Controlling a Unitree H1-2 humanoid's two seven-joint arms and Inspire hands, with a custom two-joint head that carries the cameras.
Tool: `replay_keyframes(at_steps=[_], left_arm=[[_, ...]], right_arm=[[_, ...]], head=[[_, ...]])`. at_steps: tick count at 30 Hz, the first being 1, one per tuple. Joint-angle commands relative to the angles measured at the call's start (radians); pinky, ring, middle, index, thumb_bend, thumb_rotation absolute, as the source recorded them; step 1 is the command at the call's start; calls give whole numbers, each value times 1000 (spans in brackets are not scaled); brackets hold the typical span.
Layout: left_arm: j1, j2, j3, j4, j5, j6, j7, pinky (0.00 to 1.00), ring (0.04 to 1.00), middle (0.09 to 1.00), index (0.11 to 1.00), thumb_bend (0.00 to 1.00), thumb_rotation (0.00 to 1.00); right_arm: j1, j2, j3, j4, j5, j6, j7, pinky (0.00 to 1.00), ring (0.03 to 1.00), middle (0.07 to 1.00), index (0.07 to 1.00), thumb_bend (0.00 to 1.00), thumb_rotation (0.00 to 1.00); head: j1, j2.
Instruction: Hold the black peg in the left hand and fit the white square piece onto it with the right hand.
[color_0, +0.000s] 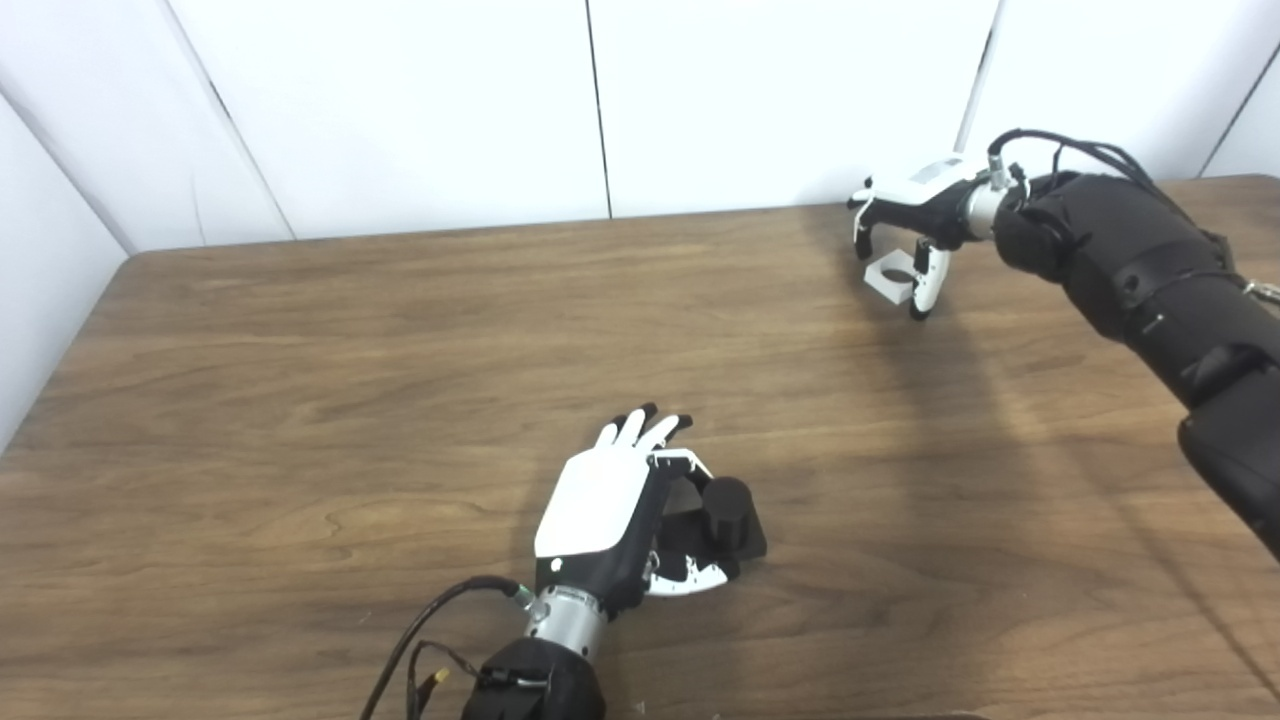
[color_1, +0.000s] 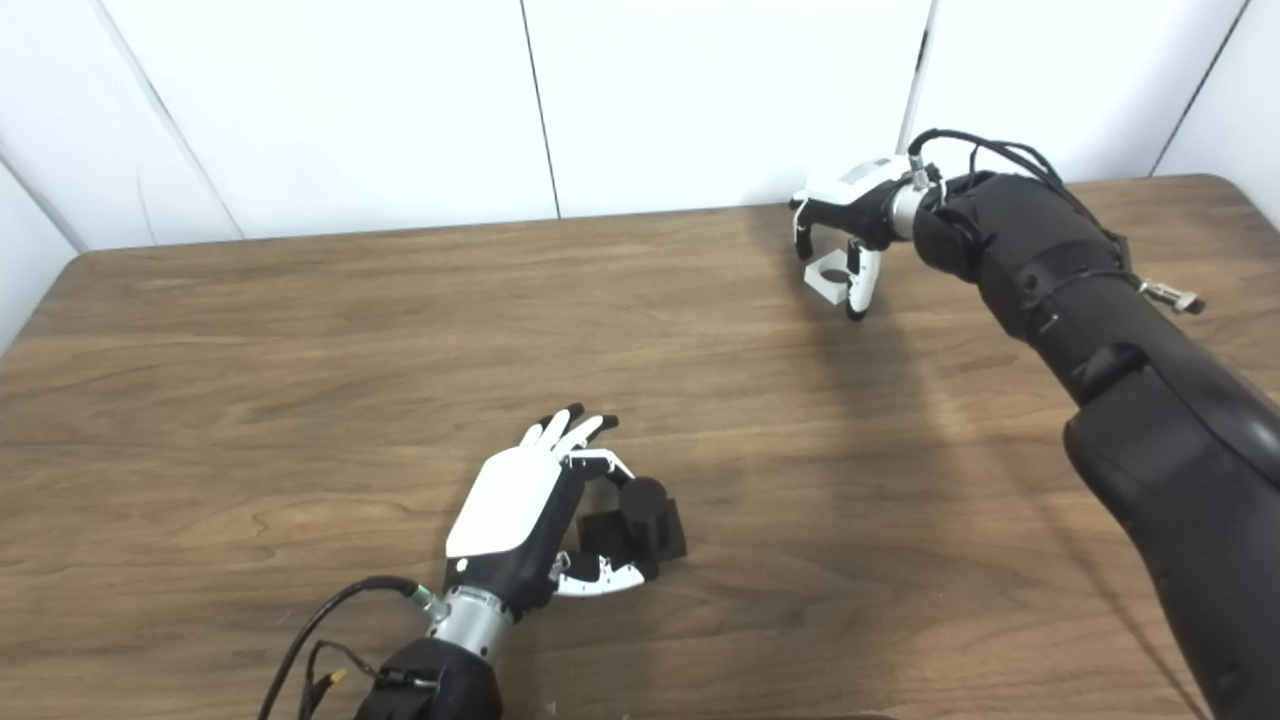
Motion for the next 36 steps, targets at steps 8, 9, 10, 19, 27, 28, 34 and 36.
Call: replay_keyframes(at_steps=[8, 9, 10, 19, 27, 28, 34, 36], left_arm=[[15, 6, -9, 43, 17, 19, -28, 1000, 1000, 927, 494, 523, 74], [15, 5, -9, 42, 16, 20, -28, 1000, 1000, 927, 494, 523, 74], [16, 5, -8, 42, 16, 20, -27, 1000, 1000, 927, 494, 523, 74], [18, 4, -6, 42, 17, 21, -24, 1000, 1000, 926, 494, 523, 74], [19, 3, -8, 39, 21, 21, -24, 1000, 1000, 927, 493, 523, 74], [18, 2, -9, 39, 24, 23, -26, 1000, 1000, 926, 493, 523, 74], [21, -1, -10, 43, 25, 23, -18, 1000, 1000, 927, 493, 523, 74], [22, -1, -8, 44, 22, 22, -15, 1000, 1000, 926, 493, 523, 74]], right_arm=[[-82, -9, 3, 22, -5, -12, -27, 1000, 1000, 946, 677, 818, 138], [-83, -11, 2, 24, -4, -11, -28, 1000, 1000, 943, 678, 825, 138], [-84, -12, 2, 27, -3, -12, -29, 1000, 1000, 942, 678, 829, 139], [-86, -16, 5, 47, -3, -15, -36, 1000, 1000, 937, 680, 830, 140], [-96, -14, 15, 71, -5, -20, -46, 1000, 1000, 941, 676, 820, 144], [-96, -14, 15, 71, -5, -19, -45, 1000, 1000, 940, 674, 820, 144], [-93, -18, 21, 63, -6, -20, -42, 1000, 1000, 930, 646, 821, 131], [-92, -18, 23, 59, -7, -20, -43, 1000, 1000, 927, 634, 822, 131]], head=[[2, 1], [2, 2], [2, 1], [6, 1], [5, 3], [5, 4], [7, 5], [7, 4]])
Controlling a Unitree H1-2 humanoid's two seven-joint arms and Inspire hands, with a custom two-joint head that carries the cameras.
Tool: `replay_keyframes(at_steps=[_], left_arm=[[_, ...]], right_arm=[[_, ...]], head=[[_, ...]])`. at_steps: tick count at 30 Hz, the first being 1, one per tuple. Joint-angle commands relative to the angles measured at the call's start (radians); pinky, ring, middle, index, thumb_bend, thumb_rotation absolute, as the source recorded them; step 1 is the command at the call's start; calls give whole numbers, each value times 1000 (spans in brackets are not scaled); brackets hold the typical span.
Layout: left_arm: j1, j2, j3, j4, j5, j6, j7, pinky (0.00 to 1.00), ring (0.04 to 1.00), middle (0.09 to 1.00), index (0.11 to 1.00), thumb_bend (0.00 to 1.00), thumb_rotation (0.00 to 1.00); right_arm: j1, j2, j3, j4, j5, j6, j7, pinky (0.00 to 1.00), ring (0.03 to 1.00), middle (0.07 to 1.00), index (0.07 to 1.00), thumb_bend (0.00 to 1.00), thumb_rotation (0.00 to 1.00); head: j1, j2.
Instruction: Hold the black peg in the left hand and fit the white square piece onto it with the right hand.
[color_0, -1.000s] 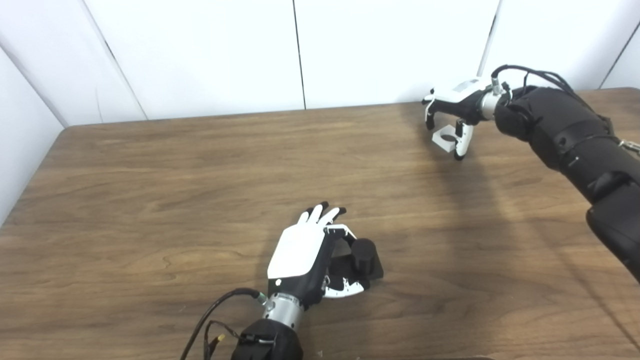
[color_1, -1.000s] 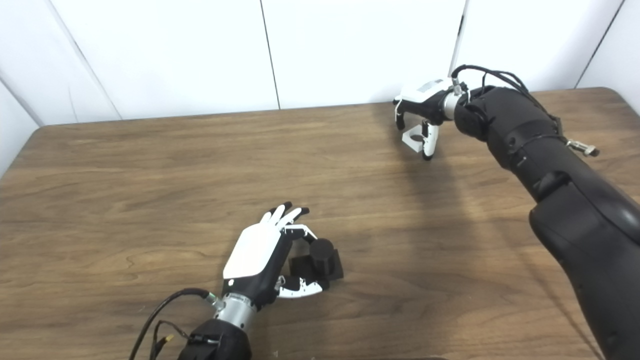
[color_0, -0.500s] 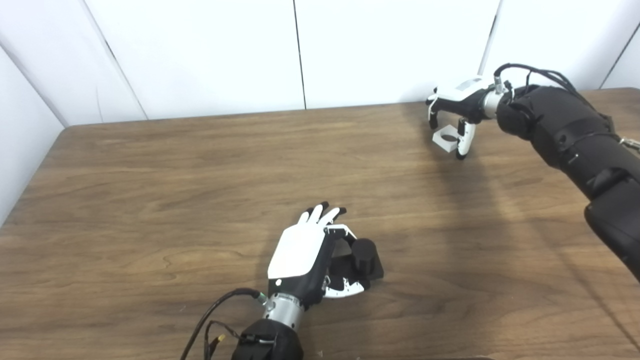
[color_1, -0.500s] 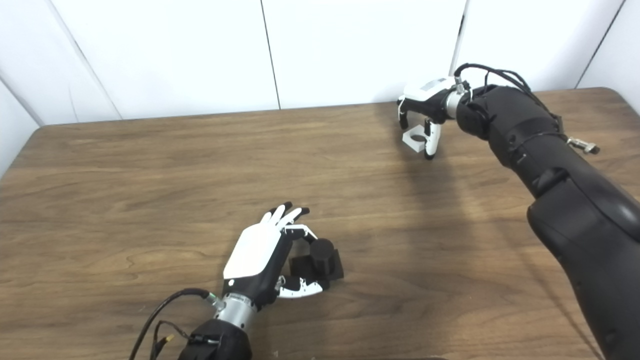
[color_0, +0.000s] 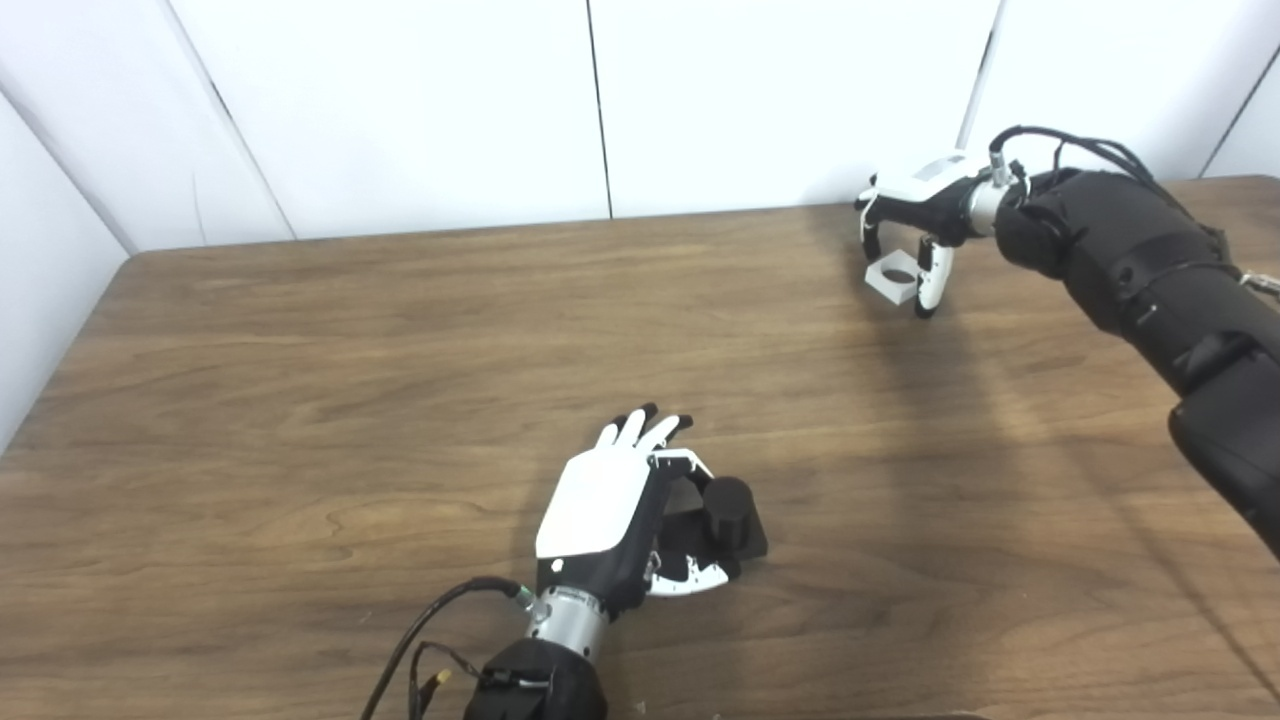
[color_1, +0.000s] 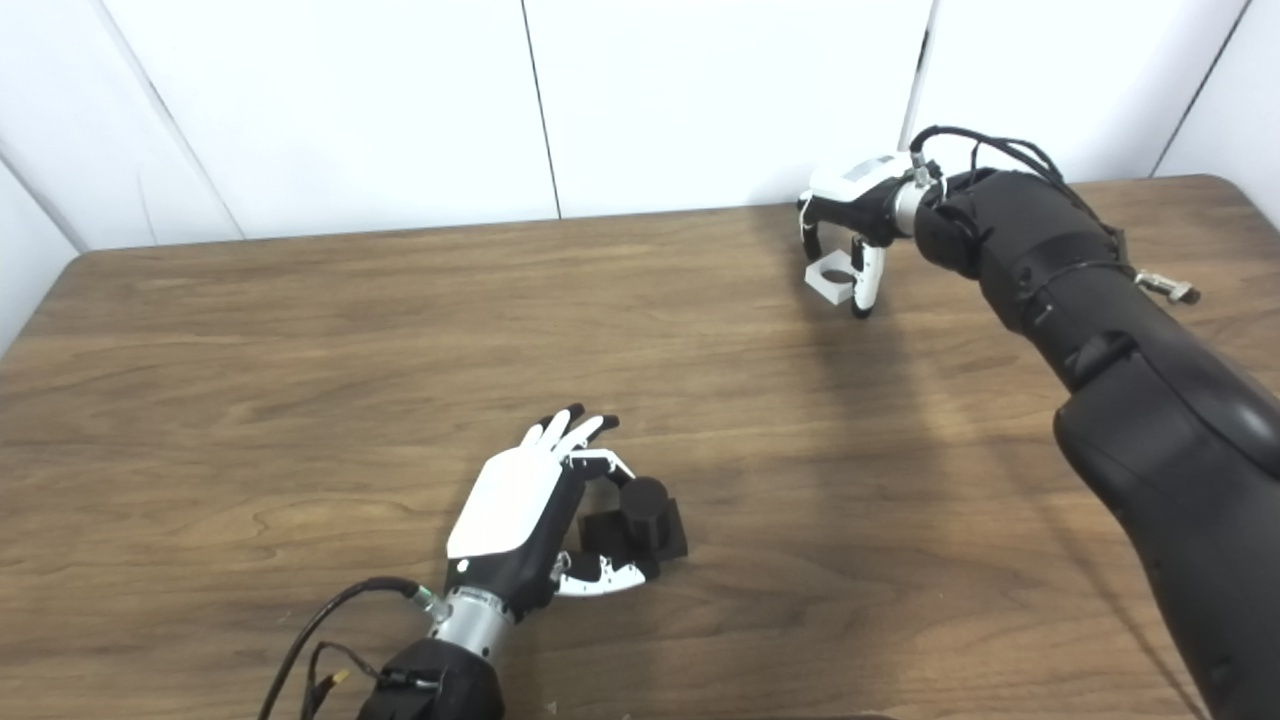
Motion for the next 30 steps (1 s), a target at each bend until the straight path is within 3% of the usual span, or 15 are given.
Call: replay_keyframes(at_steps=[1, 5, 7, 9, 30], left_arm=[[20, 7, -7, 43, 18, 20, -20, 1000, 1000, 926, 493, 523, 74], [21, 8, -6, 43, 17, 19, -18, 1000, 1000, 926, 493, 523, 74], [20, 9, -8, 42, 19, 20, -21, 1000, 1000, 928, 493, 523, 74], [20, 8, -7, 41, 19, 21, -23, 1000, 1000, 928, 493, 523, 75], [16, 4, -7, 50, 18, 21, -15, 1000, 1000, 927, 493, 523, 75]], right_arm=[[-66, -25, 2, -11, -4, -11, -15, 1000, 1000, 926, 630, 820, 131], [-66, -26, 6, -9, -6, -21, -26, 1000, 1000, 917, 599, 819, 123], [-66, -26, 8, -9, -9, -23, -31, 1000, 1000, 916, 514, 587, 136], [-66, -26, 10, -5, -13, -23, -40, 1000, 1000, 914, 496, 541, 138], [-57, -39, 10, 3, -15, -46, -73, 1000, 1000, 890, 485, 525, 133]], head=[[0, 1], [-2, -1], [-3, -1], [-5, -1], [2, -4]])
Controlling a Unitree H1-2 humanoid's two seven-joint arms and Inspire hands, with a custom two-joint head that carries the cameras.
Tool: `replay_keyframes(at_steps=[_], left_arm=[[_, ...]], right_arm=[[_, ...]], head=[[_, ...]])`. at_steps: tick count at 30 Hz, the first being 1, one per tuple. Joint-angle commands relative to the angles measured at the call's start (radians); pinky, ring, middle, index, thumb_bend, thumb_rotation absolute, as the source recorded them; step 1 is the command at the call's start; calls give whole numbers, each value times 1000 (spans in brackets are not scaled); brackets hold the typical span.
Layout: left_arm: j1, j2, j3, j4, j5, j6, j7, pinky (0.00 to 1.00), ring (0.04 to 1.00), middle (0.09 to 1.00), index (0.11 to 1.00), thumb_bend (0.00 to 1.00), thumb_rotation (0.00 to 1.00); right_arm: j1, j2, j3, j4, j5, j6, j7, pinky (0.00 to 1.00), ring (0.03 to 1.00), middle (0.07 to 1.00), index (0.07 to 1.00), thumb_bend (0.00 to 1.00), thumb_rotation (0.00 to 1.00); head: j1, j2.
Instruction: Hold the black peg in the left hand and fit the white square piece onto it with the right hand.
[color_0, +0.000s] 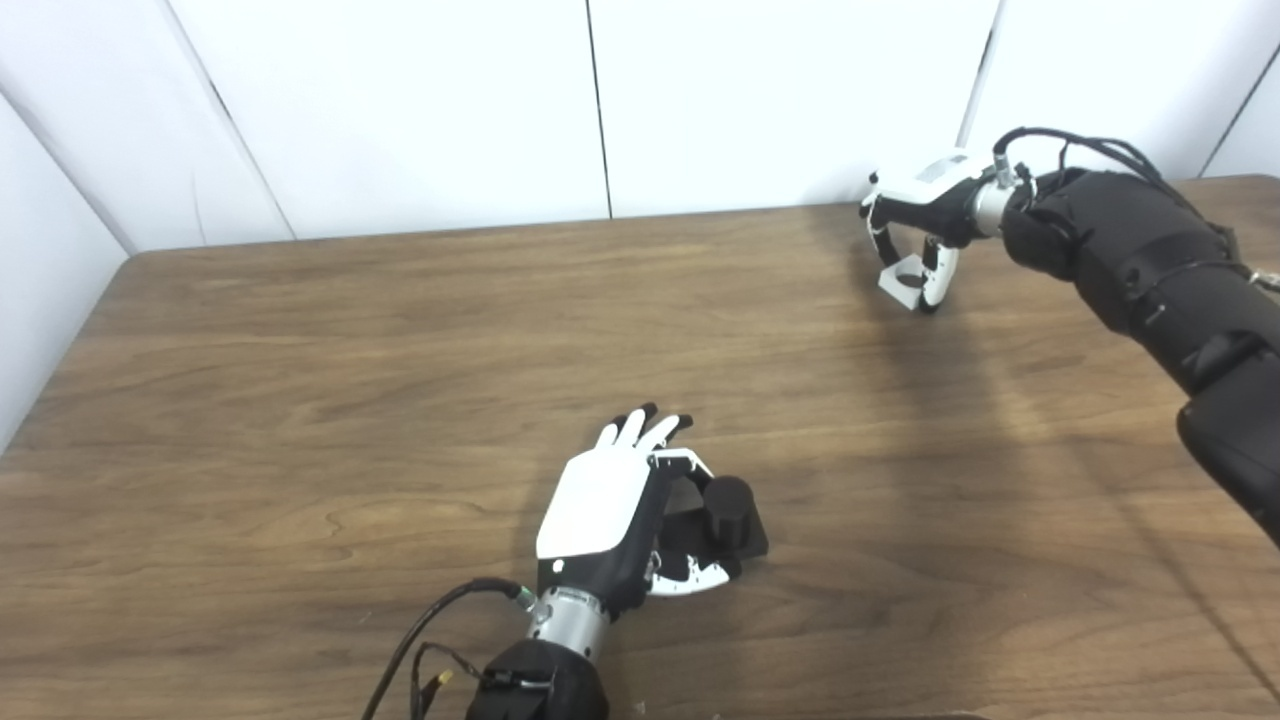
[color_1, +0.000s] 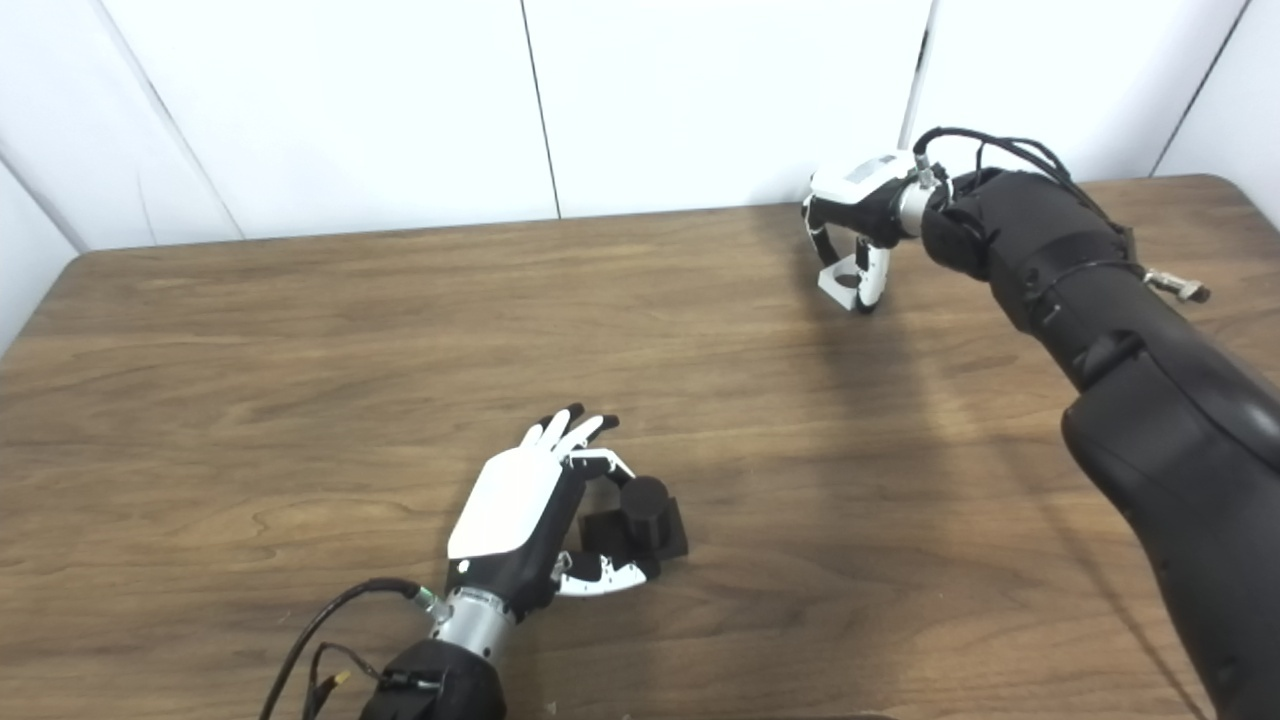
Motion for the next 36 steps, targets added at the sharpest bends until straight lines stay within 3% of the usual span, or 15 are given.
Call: replay_keyframes(at_steps=[1, 9, 22, 36], left_arm=[[15, 8, -6, 47, 17, 19, -19, 1000, 1000, 927, 493, 523, 75], [15, 10, -3, 42, 17, 23, -24, 1000, 1000, 926, 493, 523, 74], [17, 19, 3, 33, 21, 28, -43, 1000, 1000, 929, 493, 523, 73], [15, 28, 17, 33, 14, 26, -44, 1000, 1000, 925, 493, 523, 73]], right_arm=[[-55, -28, -10, -13, 10, -10, -23, 1000, 1000, 891, 486, 525, 134], [-36, -54, -38, -137, 31, 12, 45, 1000, 1000, 898, 488, 525, 137], [105, -123, -163, -667, 83, 129, 338, 1000, 1000, 881, 487, 525, 138], [249, -134, -248, -1104, 165, 134, 522, 992, 1000, 880, 487, 526, 137]], head=[[-1, 3], [-1, 7], [2, 14], [-1, 14]])
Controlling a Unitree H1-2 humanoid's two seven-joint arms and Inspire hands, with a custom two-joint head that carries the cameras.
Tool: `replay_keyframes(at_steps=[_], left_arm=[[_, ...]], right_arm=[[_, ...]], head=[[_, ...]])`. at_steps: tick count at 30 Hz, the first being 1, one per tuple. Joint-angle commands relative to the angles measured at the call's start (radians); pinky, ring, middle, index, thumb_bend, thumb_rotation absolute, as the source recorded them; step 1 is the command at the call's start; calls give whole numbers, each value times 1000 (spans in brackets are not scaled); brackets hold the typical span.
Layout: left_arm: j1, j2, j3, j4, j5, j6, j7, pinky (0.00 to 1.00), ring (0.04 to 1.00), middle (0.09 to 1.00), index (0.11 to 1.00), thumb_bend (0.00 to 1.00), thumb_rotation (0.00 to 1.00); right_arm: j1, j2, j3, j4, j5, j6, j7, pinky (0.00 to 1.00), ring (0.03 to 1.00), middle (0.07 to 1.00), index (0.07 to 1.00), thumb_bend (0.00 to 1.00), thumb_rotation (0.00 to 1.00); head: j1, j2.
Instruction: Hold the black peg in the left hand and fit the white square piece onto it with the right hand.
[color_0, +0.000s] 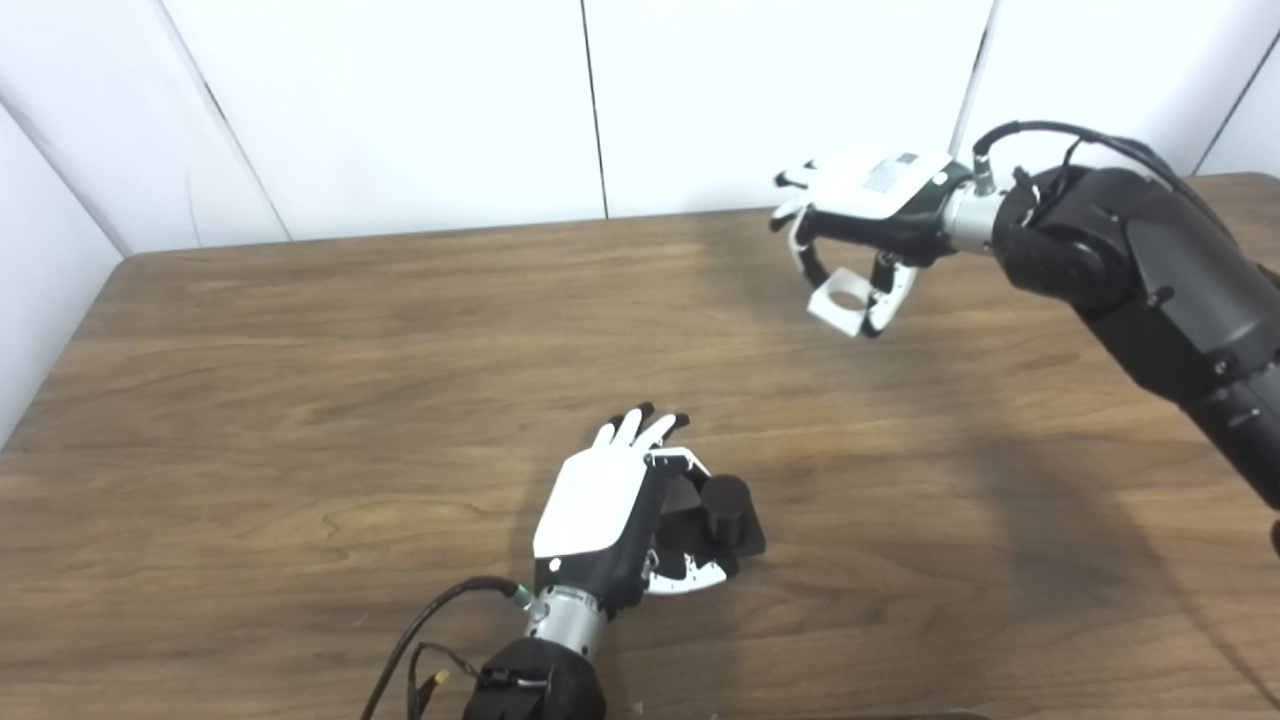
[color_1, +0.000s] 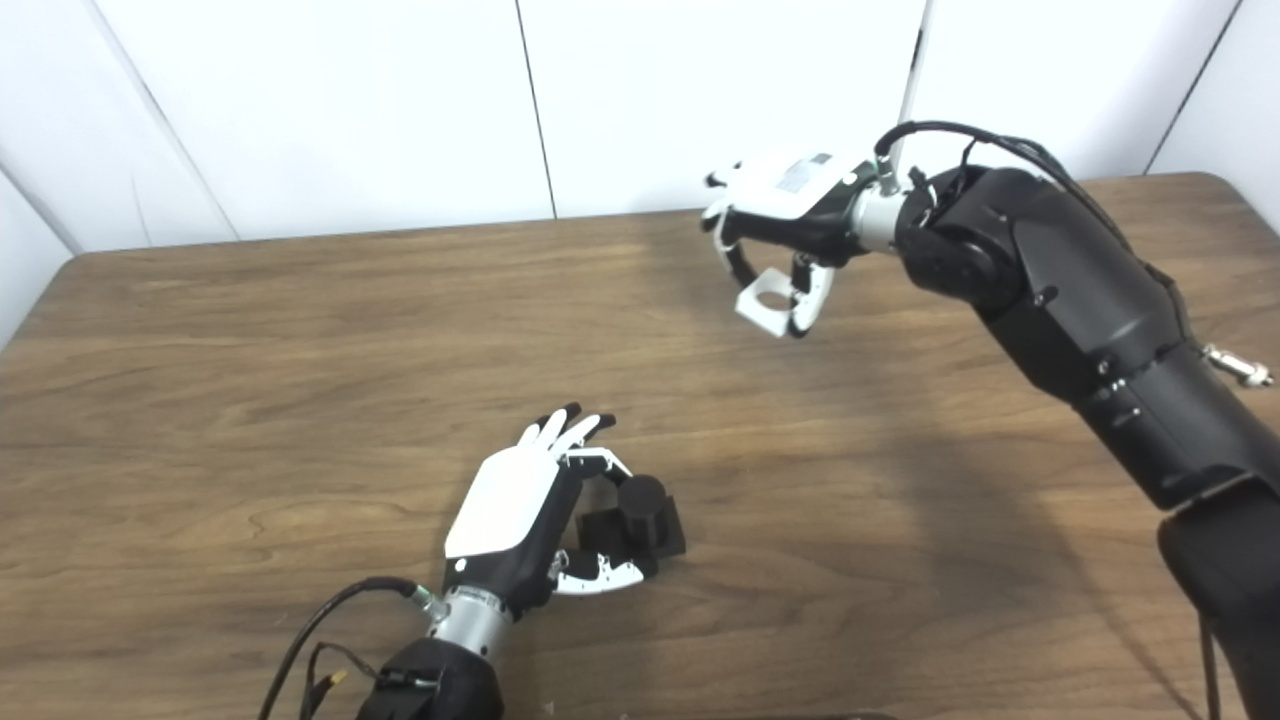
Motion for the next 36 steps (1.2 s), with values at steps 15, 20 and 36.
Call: replay_keyframes(at_steps=[15, 20, 36], left_arm=[[10, 23, 10, 27, 14, 28, -45, 1000, 1000, 927, 493, 523, 73], [10, 22, 10, 27, 12, 27, -44, 1000, 1000, 926, 493, 523, 73], [6, 13, 7, 27, 18, 31, -47, 1000, 1000, 926, 493, 523, 73]], right_arm=[[47, 22, -69, -382, 81, 70, 183, 1000, 1000, 899, 489, 525, 140], [55, 40, -69, -446, 95, 76, 229, 999, 1000, 896, 489, 526, 141], [70, 100, -64, -510, 117, 83, 279, 1000, 1000, 893, 488, 525, 136]], head=[[1, 10], [2, 19], [4, 31]])
